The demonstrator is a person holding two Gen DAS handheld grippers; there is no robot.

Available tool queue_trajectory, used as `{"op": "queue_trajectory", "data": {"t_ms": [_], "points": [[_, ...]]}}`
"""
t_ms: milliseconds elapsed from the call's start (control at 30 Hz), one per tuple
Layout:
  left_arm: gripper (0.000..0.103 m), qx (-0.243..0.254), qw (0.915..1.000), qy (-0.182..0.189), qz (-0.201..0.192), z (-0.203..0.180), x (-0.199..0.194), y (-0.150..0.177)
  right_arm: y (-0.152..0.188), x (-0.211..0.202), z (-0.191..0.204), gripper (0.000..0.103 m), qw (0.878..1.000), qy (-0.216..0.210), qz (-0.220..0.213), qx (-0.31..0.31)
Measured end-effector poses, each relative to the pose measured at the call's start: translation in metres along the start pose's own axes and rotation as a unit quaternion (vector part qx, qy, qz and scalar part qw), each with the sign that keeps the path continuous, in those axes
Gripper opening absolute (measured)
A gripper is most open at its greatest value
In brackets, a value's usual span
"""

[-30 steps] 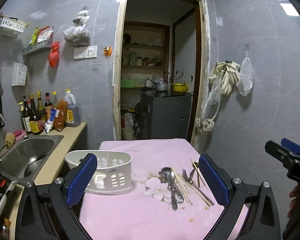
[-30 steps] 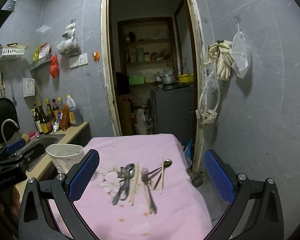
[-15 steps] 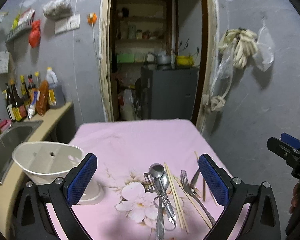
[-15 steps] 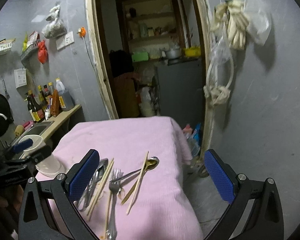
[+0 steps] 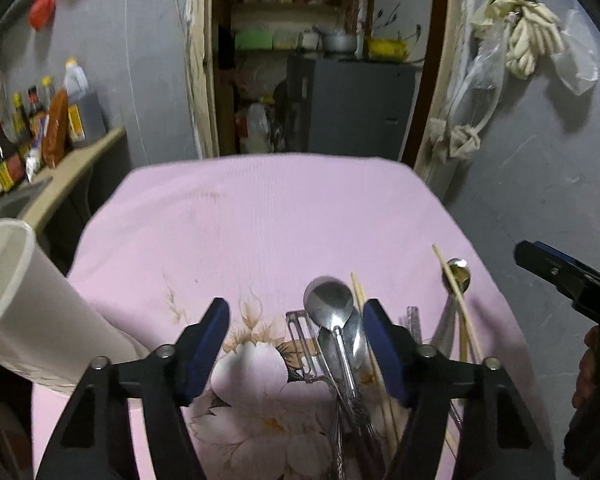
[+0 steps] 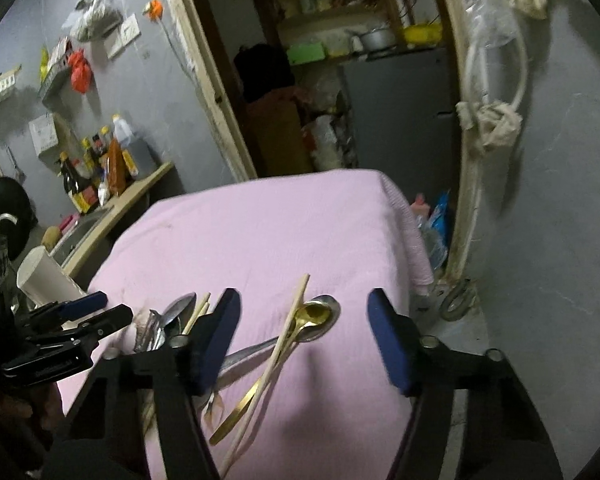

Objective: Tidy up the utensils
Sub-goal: 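Move both tools toward the utensil pile on the pink table, then grasp a wooden chopstick with the right tool while the left tool grasps a metal peeler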

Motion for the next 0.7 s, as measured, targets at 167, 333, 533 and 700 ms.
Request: {"op": "queue_trajectory", "data": {"t_ms": [167, 333, 533, 700], "points": [[0.045, -0.004, 0.9990, 0.015, 0.042, -0.002, 0.022, 0.003, -0.012, 0.031, 0.006, 0.032, 0.999, -0.004, 0.027, -0.019], [0.035, -0.016, 0.9965, 0.032, 0.076, 0.000, 0.035, 0.005, -0.020, 0.061, 0.007, 0.029, 0.997, -0.012, 0.073, -0.018], [0.032, -0.043, 0.9927, 0.051, 0.100, 0.007, 0.039, 0.001, -0.021, 0.084, 0.012, 0.024, 0.992, -0.018, 0.122, -0.013], [0.032, -0.044, 0.9889, 0.052, 0.132, 0.007, 0.047, -0.004, -0.023, 0.092, 0.019, 0.023, 0.989, -0.015, 0.146, -0.007]]}}
Point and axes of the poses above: each gripper's, at about its wrist camera, not at the fingertips, and x roughly the way its jaws point, z to its left, y to its underside, the point moved 6 cm from there along x, roughly the way its jaws point, and after that the axes turned 15 degrees about z, right-handed, at the moved point
